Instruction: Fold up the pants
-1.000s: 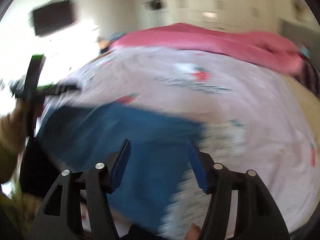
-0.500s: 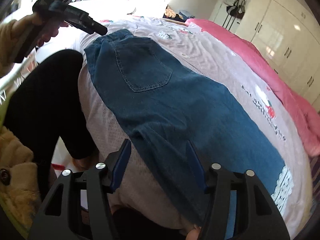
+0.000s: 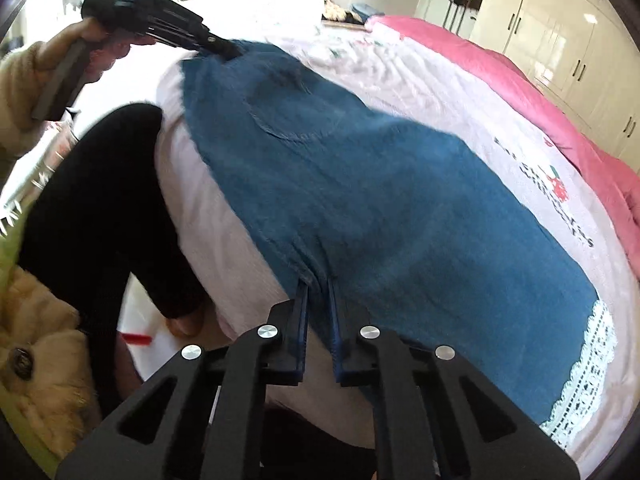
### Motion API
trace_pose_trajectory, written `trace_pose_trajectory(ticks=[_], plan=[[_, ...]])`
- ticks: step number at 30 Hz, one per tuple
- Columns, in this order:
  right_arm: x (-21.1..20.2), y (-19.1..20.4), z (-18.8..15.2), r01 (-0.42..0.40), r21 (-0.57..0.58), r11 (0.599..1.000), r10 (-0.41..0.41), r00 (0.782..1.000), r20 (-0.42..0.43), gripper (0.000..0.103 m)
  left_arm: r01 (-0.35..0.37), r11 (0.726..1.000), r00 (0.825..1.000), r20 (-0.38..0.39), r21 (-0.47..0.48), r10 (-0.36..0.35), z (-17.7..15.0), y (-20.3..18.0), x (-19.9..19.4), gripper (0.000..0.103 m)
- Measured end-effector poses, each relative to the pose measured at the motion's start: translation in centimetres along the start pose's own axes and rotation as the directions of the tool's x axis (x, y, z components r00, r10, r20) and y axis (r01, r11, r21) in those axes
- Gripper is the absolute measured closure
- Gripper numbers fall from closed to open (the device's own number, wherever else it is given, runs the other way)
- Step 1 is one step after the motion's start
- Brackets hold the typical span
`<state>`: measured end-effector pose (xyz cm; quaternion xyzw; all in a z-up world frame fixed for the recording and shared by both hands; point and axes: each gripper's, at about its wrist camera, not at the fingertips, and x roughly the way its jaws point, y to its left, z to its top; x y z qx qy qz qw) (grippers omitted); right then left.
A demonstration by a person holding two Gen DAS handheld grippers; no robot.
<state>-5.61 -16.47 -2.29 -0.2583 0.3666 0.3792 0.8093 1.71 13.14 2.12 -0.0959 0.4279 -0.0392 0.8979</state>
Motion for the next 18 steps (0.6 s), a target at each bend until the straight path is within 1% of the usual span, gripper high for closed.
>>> trace_pose_trajectory(ticks=[1,2,3,4,5,6,9,11,12,13,14,15,16,17,18], plan=[[0.4,0.5,0.1,0.002,-0.024,1.000,-0.003,1.000,-0.015,0.094,-0.030,0.999,1.000,0.009,0.017,0.030,0.2,0.1,0.0,0.100],[0.9,0.8,-0.1,0.010,-0.041,0.999,-0.011,0.999,-0.032,0.094,-0.034,0.999,0.999,-0.002,0.016,0.034,0.1,0.3,0.2,0.100],[1.8,1.1,-0.3,0.018,-0.050,0.999,-0.021,0.998,-0.064,0.094,0.001,1.000,0.999,-0.037,-0.004,-0.001,-0.2,0.7,0.8,0.099],[2.2,1.1,-0.4,0.015,-0.045,0.999,-0.018,0.997,-0.075,0.094,0.004,1.000,0.999,-0.053,-0.014,-0.005,-0.4,1.0,1.3,0.099],[2.4,1.1,-0.6,0.013,-0.035,0.999,-0.016,0.997,-0.075,0.094,-0.014,1.000,0.998,-0.063,-0.007,0.014,-0.9,1.0,1.8,0.098],[2.3,0.9,-0.6,-0.003,-0.012,1.000,0.002,0.998,-0.070,0.091,-0.024,1.000,0.998,-0.062,-0.001,0.024,-1.4,1.1,2.0,0.098],[1.7,0.7,-0.7,-0.044,0.019,0.999,0.045,0.996,-0.073,0.089,-0.024,1.000,0.998,-0.052,-0.012,0.023,-1.5,1.1,2.2,0.096],[1.0,0.5,-0.8,-0.066,0.040,0.997,0.069,0.994,-0.080,0.088,-0.037,0.999,0.998,-0.048,0.000,0.037,-1.7,1.1,1.9,0.091],[0.1,0.3,-0.8,-0.088,0.067,0.994,0.092,0.994,-0.063,0.086,-0.047,0.999,0.998,-0.040,0.004,0.047,-1.8,1.0,1.5,0.089],[-0.8,-0.1,-0.9,-0.105,0.095,0.990,0.108,0.994,-0.031,0.083,-0.048,0.999,0.998,-0.035,-0.003,0.048,-1.9,1.2,1.2,0.079],[-2.1,-0.8,-1.1,-0.126,0.143,0.982,0.125,0.992,0.019,0.073,-0.050,0.999,0.998,-0.027,-0.010,0.050,-1.9,1.3,0.7,0.073],[-3.0,-1.7,-1.2,-0.135,0.184,0.974,0.127,0.990,0.053,0.062,-0.057,0.998,0.998,-0.010,-0.011,0.057,-1.9,1.4,0.0,0.072],[-3.7,-2.4,-1.5,-0.131,0.218,0.967,0.117,0.990,0.077,0.059,-0.075,0.997,0.997,0.011,-0.014,0.075,-1.8,1.4,-0.8,0.069],[-4.3,-3.1,-1.7,-0.119,0.243,0.963,0.099,0.991,0.092,0.056,-0.087,0.996,0.996,0.027,-0.013,0.087,-1.8,1.4,-1.4,0.062],[-5.2,-4.3,-2.2,-0.082,0.286,0.955,0.053,0.993,0.108,0.055,-0.108,0.994,0.992,0.058,-0.018,0.109,-1.6,1.4,-2.5,0.058]])
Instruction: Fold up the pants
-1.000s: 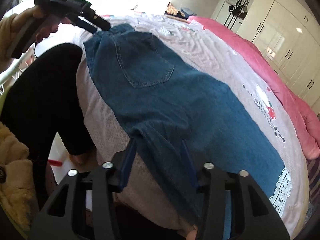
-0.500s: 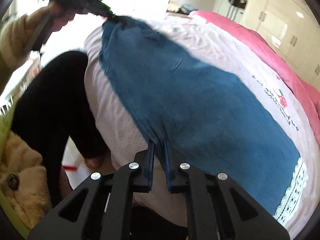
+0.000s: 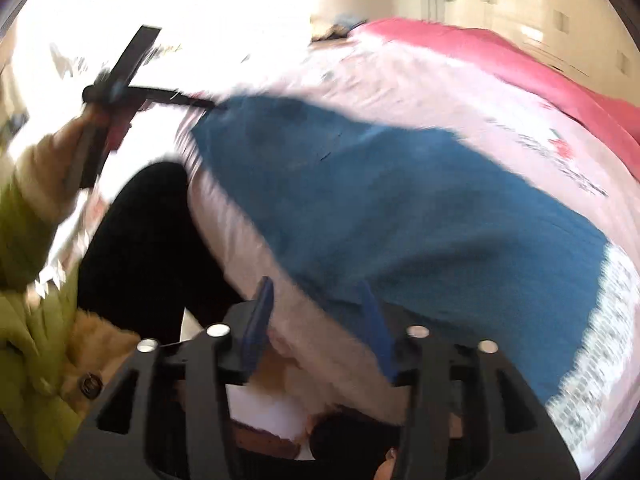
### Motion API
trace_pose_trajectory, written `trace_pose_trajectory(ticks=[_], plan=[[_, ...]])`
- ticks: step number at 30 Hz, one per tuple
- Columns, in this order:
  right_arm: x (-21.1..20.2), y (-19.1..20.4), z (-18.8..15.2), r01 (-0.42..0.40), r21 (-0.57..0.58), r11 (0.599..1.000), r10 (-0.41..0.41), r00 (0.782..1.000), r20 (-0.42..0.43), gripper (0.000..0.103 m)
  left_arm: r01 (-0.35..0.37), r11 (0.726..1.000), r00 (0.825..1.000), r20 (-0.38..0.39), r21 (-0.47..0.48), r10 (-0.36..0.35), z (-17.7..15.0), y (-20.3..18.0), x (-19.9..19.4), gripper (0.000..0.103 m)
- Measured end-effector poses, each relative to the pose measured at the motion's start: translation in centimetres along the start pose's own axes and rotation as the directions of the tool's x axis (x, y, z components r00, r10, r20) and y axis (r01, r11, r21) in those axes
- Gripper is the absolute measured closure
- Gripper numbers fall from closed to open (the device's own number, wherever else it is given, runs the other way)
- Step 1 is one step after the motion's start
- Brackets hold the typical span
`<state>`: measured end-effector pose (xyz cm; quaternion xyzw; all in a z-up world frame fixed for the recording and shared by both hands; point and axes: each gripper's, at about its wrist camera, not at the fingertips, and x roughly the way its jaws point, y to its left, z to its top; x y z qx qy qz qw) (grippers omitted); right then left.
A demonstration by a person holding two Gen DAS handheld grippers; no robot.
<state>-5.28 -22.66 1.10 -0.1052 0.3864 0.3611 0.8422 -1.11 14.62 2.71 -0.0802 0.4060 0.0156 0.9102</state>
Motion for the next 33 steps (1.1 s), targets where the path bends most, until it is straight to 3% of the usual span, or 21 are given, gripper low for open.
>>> trace_pose_trajectory(ticks=[2,6,11,13,17,20,24,27,31,33], plan=[[-1.0,-2.2,-0.1,0.061,0.072,0.995,-0.063,0.998,0.028,0.052,-0.025,1.000,0.998,0.056,0.001,0.025,0.5,-0.5,-1.8,0.049],[-1.6,-5.9,-0.4,0.153,0.227,0.962,-0.163,0.986,0.025,0.049,0.071,0.993,0.991,0.104,0.095,-0.081,1.5,-5.4,-3.3,0.040],[-0.8,-8.1,0.3,0.194,0.287,0.938,-0.201,0.979,-0.003,0.045,0.223,0.948,0.970,0.044,0.228,-0.239,0.9,-13.8,-0.3,0.034],[0.0,-8.3,0.8,0.169,0.278,0.946,-0.174,0.985,-0.007,0.044,0.264,0.927,0.962,-0.008,0.266,-0.272,-0.2,-16.8,1.8,0.034],[1.3,-9.2,0.6,0.187,0.267,0.945,-0.180,0.982,-0.048,0.040,0.231,0.922,0.973,-0.090,0.310,-0.213,-2.7,-19.3,5.9,0.033],[2.2,-10.1,-0.1,0.233,0.247,0.941,-0.214,0.971,-0.101,0.037,0.150,0.937,0.986,-0.112,0.316,-0.120,-4.0,-18.4,8.1,0.033],[1.6,-11.7,-1.6,0.294,0.228,0.928,-0.274,0.955,-0.115,0.037,0.167,0.941,0.984,-0.113,0.294,-0.140,-3.9,-16.5,8.7,0.033],[0.9,-12.6,-2.5,0.259,0.253,0.932,-0.244,0.966,-0.088,0.038,0.179,0.944,0.982,-0.116,0.279,-0.152,-3.8,-16.3,9.0,0.033],[1.6,-11.9,-2.3,0.293,0.192,0.937,-0.276,0.955,-0.110,0.036,0.173,0.941,0.984,-0.101,0.290,-0.149,-4.0,-16.5,9.1,0.032],[1.1,-11.8,-2.0,0.275,0.201,0.940,-0.258,0.960,-0.110,0.033,0.167,0.942,0.985,-0.098,0.291,-0.144,-4.0,-16.7,8.7,0.031]])
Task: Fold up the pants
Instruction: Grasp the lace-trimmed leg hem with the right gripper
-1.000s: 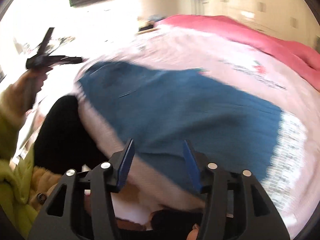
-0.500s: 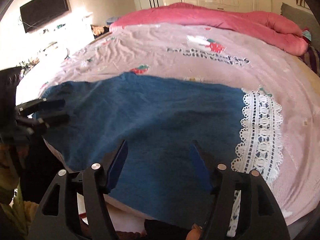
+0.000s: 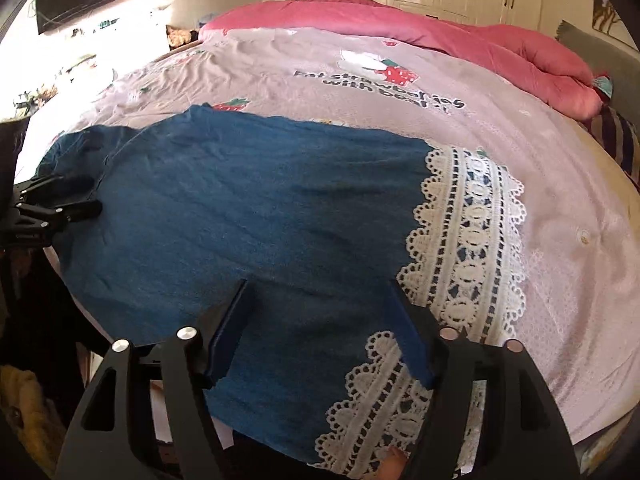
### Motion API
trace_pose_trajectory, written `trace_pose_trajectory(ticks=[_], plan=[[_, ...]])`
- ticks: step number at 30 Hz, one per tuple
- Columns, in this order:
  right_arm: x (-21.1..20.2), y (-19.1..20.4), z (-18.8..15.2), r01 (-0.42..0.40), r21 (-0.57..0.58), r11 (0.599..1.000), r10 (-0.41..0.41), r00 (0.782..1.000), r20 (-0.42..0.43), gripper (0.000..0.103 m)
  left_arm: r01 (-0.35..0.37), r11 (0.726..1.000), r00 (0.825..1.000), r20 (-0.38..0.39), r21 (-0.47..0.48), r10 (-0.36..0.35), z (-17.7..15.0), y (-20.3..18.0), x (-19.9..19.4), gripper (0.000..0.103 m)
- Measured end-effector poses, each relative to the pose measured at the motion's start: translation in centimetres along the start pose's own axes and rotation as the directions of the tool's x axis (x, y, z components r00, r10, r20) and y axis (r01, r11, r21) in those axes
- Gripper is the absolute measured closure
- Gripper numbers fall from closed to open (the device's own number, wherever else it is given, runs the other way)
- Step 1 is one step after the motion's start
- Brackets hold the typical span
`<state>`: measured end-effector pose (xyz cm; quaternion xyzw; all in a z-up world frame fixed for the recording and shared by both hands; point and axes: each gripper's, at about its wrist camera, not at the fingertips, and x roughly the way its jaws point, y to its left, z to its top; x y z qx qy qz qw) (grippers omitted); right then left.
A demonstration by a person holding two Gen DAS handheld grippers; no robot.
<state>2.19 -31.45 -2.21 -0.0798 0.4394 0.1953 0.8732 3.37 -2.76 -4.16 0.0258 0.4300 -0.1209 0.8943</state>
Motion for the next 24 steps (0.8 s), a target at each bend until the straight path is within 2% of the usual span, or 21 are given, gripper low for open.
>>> trace_pose_trajectory(ticks=[1,3,11,13,18,24], plan=[[-0.5,-0.1,0.2,-0.016,0.009,1.000,0.016,1.000,0.009,0.033,-0.006,1.000,1.000,0.000,0.006,0.006,0.2,-0.3,-0.4,0.028],[-2.0,-0.8,0.8,-0.038,0.028,0.999,0.037,0.998,0.054,0.024,-0.007,1.000,1.000,0.016,0.010,0.006,0.9,-0.9,-1.4,0.019],[-4.9,-5.3,2.7,-0.022,0.114,0.993,0.008,0.992,0.122,0.018,0.037,0.995,0.993,0.105,0.088,-0.046,4.5,-6.3,-3.9,0.010],[-5.2,-6.1,2.9,-0.024,0.119,0.993,0.008,0.991,0.130,0.015,0.032,0.994,0.992,0.118,0.108,-0.045,5.2,-7.7,-3.9,0.010],[-5.2,-8.4,3.8,-0.030,0.148,0.988,0.012,0.993,0.119,0.013,0.073,0.987,0.988,0.121,0.143,-0.090,6.7,-11.1,-3.3,0.010],[-3.0,-11.0,4.7,-0.089,0.202,0.975,0.074,0.994,0.079,0.013,0.097,0.978,0.988,0.103,0.187,-0.118,7.1,-15.1,-1.9,0.010]])
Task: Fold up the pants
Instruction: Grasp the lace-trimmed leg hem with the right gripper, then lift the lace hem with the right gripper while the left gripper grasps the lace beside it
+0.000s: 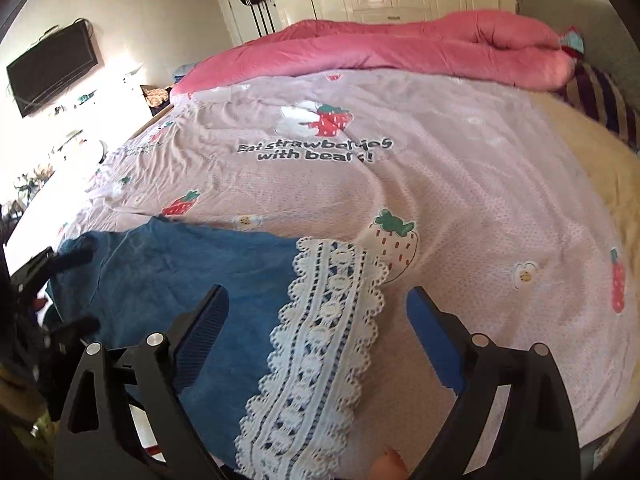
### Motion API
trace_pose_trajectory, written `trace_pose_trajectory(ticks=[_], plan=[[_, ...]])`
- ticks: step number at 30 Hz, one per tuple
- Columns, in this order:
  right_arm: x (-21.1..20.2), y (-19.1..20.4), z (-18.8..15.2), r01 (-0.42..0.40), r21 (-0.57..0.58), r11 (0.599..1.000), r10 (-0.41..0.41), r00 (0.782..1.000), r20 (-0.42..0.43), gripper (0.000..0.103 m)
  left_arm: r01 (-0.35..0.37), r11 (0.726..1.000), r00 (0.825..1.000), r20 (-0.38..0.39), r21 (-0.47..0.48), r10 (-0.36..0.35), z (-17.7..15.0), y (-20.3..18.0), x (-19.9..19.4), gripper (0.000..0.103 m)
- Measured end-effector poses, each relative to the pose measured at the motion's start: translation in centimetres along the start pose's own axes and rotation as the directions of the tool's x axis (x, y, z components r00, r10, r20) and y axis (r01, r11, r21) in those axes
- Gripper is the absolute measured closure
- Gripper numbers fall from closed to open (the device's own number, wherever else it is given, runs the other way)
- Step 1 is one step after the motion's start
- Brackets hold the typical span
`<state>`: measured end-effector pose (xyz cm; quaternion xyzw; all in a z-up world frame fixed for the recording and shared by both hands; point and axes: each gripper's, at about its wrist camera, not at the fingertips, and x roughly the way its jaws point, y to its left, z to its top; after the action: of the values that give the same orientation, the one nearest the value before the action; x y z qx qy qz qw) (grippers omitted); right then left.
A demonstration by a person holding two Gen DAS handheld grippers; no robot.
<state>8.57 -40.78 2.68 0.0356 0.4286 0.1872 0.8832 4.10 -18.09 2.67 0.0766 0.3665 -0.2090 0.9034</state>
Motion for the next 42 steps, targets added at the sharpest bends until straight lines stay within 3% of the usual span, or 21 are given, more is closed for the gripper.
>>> trace_pose_trajectory(ticks=[15,17,20,22,26,28,31,33,35,38,42], plan=[[5.3,-1.3,1.3,-0.068,0.034,0.997,0.071,0.992,-0.105,0.013,0.030,0.999,0.998,-0.053,0.038,-0.028,0.0,-3.2,2.8,0.010],[5.8,-0.7,1.0,-0.088,0.019,0.996,0.090,0.989,-0.121,0.020,0.039,0.998,0.997,-0.064,0.046,-0.036,-0.4,-3.6,3.0,0.010],[5.4,0.3,0.9,-0.089,-0.026,0.996,0.085,0.991,-0.106,0.023,0.080,0.993,0.995,-0.074,0.083,-0.074,-1.4,-4.9,3.0,0.010],[4.9,0.8,0.9,-0.131,-0.041,0.991,0.127,0.988,-0.083,0.023,0.101,0.989,0.992,-0.082,0.109,-0.092,-2.0,-5.9,3.2,0.010],[5.2,0.6,0.9,-0.136,-0.056,0.989,0.130,0.987,-0.089,0.023,0.155,0.971,0.985,-0.110,0.184,-0.136,-3.4,-8.9,3.9,0.010],[6.1,-0.6,0.8,-0.122,-0.011,0.993,0.119,0.986,-0.120,0.023,0.171,0.958,0.983,-0.100,0.228,-0.152,-3.9,-10.4,3.9,0.010],[6.8,-2.0,0.3,-0.170,0.058,0.984,0.177,0.975,-0.132,0.024,0.176,0.940,0.984,-0.087,0.292,-0.156,-4.5,-12.0,4.0,0.010],[6.3,-1.7,0.3,-0.192,0.055,0.980,0.198,0.971,-0.132,0.043,0.180,0.930,0.983,-0.083,0.321,-0.161,-4.9,-12.8,4.0,0.010],[5.7,-1.5,0.4,-0.241,0.064,0.968,0.247,0.961,-0.120,0.049,0.176,0.922,0.984,-0.072,0.345,-0.161,-5.2,-13.5,4.0,0.010],[4.9,-0.5,0.6,-0.261,0.030,0.965,0.263,0.958,-0.113,0.049,0.164,0.904,0.986,-0.049,0.394,-0.158,-5.5,-14.7,4.1,0.021],[6.0,-1.3,0.7,-0.204,0.048,0.978,0.209,0.965,-0.159,0.047,0.141,0.867,0.989,-0.026,0.477,-0.146,-6.2,-16.8,4.8,0.028]])
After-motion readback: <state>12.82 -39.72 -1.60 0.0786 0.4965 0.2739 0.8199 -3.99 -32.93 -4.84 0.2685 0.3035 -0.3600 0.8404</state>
